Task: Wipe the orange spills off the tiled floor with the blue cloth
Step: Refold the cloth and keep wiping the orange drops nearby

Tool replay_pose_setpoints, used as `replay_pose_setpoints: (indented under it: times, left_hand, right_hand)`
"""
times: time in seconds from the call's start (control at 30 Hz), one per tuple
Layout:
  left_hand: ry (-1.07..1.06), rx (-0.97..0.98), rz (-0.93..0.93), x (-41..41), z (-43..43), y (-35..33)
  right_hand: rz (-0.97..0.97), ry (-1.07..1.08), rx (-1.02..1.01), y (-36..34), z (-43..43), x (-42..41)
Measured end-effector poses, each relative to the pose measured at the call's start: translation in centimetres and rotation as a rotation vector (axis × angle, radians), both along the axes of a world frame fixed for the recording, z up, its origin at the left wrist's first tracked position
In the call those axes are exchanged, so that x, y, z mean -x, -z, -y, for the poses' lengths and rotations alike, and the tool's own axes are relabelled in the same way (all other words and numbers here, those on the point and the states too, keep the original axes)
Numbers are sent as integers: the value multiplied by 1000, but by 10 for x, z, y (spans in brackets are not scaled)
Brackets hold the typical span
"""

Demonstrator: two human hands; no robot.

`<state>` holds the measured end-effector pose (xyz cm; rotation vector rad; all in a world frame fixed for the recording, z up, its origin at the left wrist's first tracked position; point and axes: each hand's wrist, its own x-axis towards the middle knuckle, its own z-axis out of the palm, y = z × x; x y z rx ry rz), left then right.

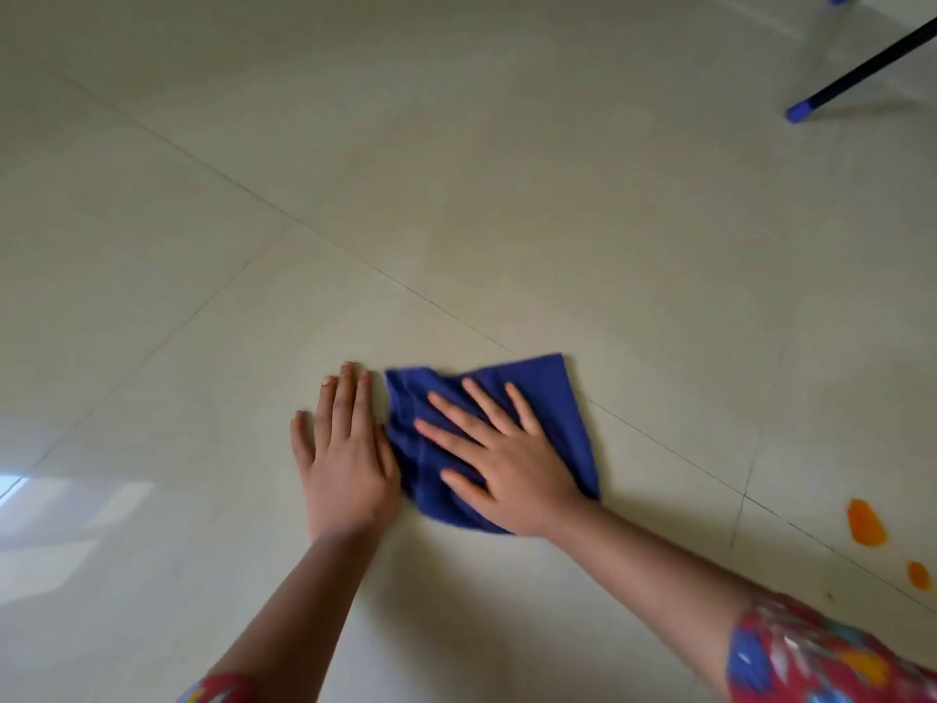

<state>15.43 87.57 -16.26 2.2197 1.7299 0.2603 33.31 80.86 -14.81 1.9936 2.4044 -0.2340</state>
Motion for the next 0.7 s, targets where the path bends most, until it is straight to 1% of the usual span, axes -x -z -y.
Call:
replay_pose_setpoints:
  times: [0.03,0.07,0.1,0.17,0.23,0.27,0.3,0.37,0.43,0.5,0.57,0.6,0.67,0.7]
  left_hand:
    - [-3,0,4,-1,0,0]
    - [-7,0,10,-2,0,-1]
    - [-10,-3,12,-2,0,-2]
    - [-11,-5,8,-3,2,-3]
    - [-18,0,2,-3,2,-3]
    - [-20,-1,2,-4,2,-2]
    - [-19,-5,1,-4,2,-3]
    - [-15,-4,1,-4,1,-2]
    - [-22,2,-2,-5,1,-2]
    - [-16,6,-5,-5,0,-2]
    - [-18,20,8,-4,1,-3]
    - [-16,29,9,-5,2,-4]
    - [8,43,2,-5,2,-6]
    - [17,41,-5,-5,1,-6]
  right_hand:
    - [5,-48,13,1,16,-22]
    - [36,-37,0,3,23,-49]
    - [73,32,-1,5,21,-76]
    - [100,290,28,6,-1,-114]
    - [83,480,17,5,-38,-114]
    - [62,520,8,6,-57,-101]
    - [42,515,14,6,-70,-82]
    - [24,396,-1,7,-76,-37]
    - [18,220,-44,7,-47,-2]
    - [24,138,-35,6,4,6]
    - [37,165,-13,3,48,-19]
    - [65,218,-7,2,58,-38]
    - [122,404,22,4,58,-73]
    - [123,530,35,4,47,-81]
